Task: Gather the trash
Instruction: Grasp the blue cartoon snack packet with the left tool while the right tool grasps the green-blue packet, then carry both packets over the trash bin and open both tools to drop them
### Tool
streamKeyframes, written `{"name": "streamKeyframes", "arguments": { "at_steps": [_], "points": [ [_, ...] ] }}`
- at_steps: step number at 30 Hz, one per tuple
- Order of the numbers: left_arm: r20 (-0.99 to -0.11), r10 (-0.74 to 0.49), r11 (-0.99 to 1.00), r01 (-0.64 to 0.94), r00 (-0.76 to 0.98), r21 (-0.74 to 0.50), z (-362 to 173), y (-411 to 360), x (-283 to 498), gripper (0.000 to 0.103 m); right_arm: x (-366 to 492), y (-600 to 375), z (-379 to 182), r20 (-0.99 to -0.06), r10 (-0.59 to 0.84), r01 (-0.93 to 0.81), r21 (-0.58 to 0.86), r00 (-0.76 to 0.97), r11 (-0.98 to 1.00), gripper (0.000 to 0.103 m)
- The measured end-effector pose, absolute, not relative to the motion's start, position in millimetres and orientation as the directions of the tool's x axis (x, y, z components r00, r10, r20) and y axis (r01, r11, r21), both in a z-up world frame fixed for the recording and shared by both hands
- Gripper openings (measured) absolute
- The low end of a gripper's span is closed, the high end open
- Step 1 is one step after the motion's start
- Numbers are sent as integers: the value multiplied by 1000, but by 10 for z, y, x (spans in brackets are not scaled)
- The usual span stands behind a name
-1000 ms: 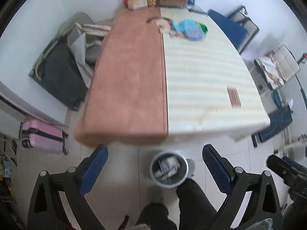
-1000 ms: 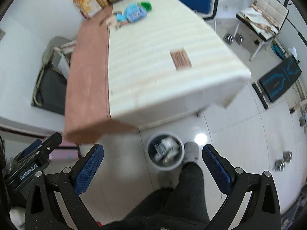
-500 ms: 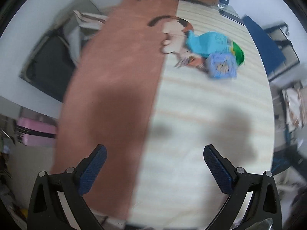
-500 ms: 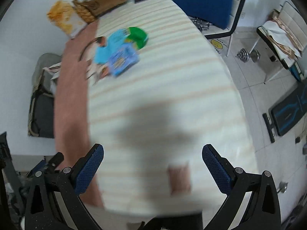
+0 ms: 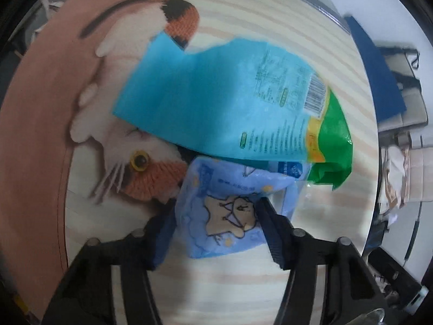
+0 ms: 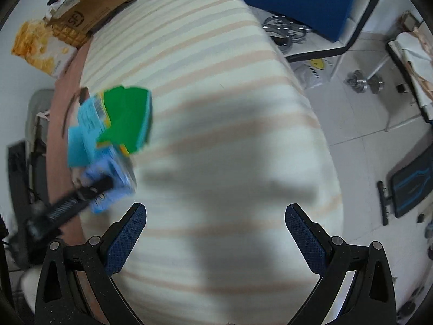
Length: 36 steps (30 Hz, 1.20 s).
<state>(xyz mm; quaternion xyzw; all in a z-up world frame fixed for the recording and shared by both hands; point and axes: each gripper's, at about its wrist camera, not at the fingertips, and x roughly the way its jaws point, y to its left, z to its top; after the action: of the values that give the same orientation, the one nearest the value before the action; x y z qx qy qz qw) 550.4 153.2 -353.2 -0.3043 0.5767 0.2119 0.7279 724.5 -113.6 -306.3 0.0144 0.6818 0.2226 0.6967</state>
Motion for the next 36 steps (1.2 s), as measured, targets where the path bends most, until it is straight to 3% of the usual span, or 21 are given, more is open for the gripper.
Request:
{"name": "streamKeyframes", "arguments": {
  "at_steps": [3, 9, 15, 17, 19, 24, 36],
  "points": [
    [-970, -1, 721, -672, 244, -170, -3436, 1555, 5310, 30, 7411, -975, -3079, -919, 393, -289, 386, -37, 876, 103],
    [-971, 182, 642, -767, 154, -1, -3318, 1842, 4675, 29, 7754, -435, -3184, -858, 509, -254, 508, -70, 823, 103],
    [-968, 223, 571, -820, 119, 31, -3317, 2200, 4473, 29, 7834, 171, -3414, -883, 458, -286, 466, -97, 837, 103],
    [-964, 237, 574, -818, 121, 38, -3285, 2201, 4473, 29, 7764, 314, -3394, -914, 402, -334, 394, -49, 856, 89],
    [-960, 249, 583, -811, 128, 43, -3227, 2182, 4450, 29, 7653, 377, -3320, -914, 405, -379, 382, -19, 843, 62],
    [-952, 260, 622, -782, 161, 38, -3060, 1933, 4460, 29, 7494, 272, -3105, -902, 431, -390, 387, 28, 836, 44],
    [-918, 281, 737, -676, 280, 19, -2356, 1468, 4012, 29, 6684, -547, -2386, -853, 508, -333, 447, 121, 830, 36]
  ]
}}
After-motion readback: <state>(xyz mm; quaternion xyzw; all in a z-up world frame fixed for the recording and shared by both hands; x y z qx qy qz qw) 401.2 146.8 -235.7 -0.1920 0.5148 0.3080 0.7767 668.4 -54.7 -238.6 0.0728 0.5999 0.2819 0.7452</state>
